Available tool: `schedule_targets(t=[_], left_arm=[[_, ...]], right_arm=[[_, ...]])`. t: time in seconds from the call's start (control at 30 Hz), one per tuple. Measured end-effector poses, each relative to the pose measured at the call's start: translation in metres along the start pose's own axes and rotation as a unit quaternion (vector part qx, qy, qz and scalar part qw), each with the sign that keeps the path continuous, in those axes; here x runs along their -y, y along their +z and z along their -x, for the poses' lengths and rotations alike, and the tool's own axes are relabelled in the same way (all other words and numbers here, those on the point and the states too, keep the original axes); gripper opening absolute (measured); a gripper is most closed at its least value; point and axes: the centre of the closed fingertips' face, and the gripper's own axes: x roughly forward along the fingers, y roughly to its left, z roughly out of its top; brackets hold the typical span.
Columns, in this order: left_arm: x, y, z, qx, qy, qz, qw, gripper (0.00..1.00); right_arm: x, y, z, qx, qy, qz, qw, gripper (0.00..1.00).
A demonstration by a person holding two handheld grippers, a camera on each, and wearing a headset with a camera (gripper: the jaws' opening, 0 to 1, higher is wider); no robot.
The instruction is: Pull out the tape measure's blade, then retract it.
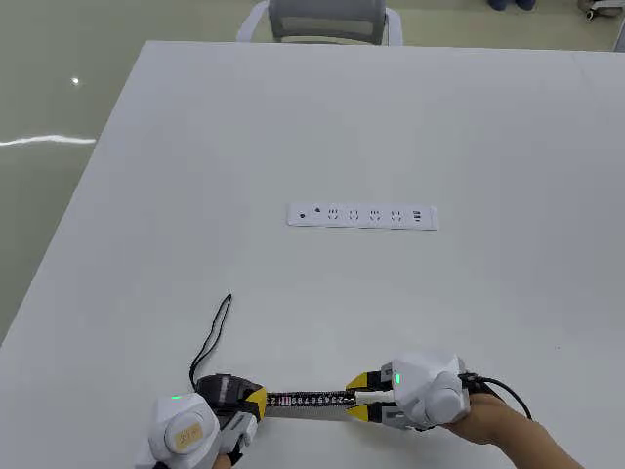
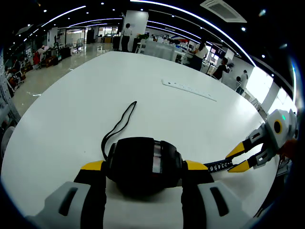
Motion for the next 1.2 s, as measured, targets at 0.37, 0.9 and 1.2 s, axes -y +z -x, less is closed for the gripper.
schedule_targets(t=[0.37, 0.9, 1.2], left_arm=[[-0.001, -0.001, 0.0, -0.002, 0.001, -0.002, 1.0, 0.6], [-0.003, -0.001, -0.002, -0.001, -0.001, 0.001, 1.0, 0.6], [-0.002, 0.0, -0.001, -0.002, 0.0, 0.0, 1.0, 0.61]], right_arm=[[0.0, 0.008, -0.004, 0.005, 0.0, -0.001, 1.0, 0.14], [0.0, 0.011, -0.009, 0.008, 0.0, -0.002, 1.0, 0.14], [-0.001, 0.012, -0.012, 0.009, 0.0, -0.004, 1.0, 0.13]])
